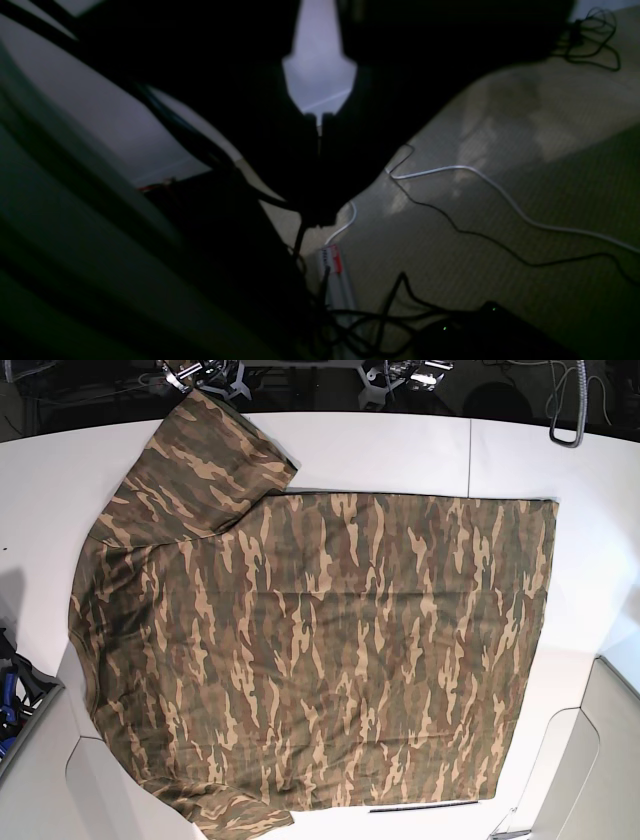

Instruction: Fold the T-shirt properly

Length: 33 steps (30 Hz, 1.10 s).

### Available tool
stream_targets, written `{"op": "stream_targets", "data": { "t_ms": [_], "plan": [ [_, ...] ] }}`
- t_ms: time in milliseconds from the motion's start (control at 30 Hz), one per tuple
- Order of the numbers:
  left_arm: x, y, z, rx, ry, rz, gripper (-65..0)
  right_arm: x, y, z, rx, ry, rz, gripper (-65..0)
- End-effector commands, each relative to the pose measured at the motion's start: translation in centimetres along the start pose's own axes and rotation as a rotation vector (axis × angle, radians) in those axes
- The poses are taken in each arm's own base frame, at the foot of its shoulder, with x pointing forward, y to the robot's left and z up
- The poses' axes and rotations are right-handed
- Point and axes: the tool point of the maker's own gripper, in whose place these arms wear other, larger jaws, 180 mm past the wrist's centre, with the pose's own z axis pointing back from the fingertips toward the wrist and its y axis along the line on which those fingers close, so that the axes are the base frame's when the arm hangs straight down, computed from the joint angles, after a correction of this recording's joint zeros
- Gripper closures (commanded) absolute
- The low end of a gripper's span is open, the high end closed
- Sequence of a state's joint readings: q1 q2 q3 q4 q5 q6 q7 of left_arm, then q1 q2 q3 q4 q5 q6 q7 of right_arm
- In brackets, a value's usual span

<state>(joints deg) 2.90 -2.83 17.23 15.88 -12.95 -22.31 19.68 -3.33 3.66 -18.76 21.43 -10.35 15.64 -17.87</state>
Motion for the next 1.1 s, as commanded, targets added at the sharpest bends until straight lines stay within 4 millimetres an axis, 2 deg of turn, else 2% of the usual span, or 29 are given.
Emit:
{"op": "stream_targets", "data": {
  "t_ms": [0, 167, 300, 733, 833, 1067],
  "plan": [
    [0.2, -0.7, 0.0, -0.032, -0.008, -0.011, 0.0, 0.1, 0.1, 0.1, 0.008, -0.002, 0.006, -1.5],
    [0.0, -1.3, 0.0, -0.069, -0.008, -0.024, 0.0, 0.0, 0.0, 0.1, 0.007, -0.001, 0.006, -1.5],
    [-0.9, -0.7, 0.1, -0.062, 0.004, -0.019, 0.0, -0.6, 0.0, 0.0, 0.007, 0.009, 0.004, -1.5],
    [-3.7, 0.3, 1.4, -0.128, -0.098, -0.053, 0.0, -4.4, 0.2, 0.1, -0.002, 0.022, 0.012, -1.5],
    [-4.5, 0.8, 1.9, -0.125, -0.111, -0.049, 0.0, -5.2, -0.1, 0.6, -0.011, 0.005, 0.021, -1.5],
    [-6.1, 1.4, 3.2, -0.121, -0.145, -0.060, 0.0, -8.5, 0.3, 2.3, 0.015, -0.015, 0.088, -1.5]
  ]
}}
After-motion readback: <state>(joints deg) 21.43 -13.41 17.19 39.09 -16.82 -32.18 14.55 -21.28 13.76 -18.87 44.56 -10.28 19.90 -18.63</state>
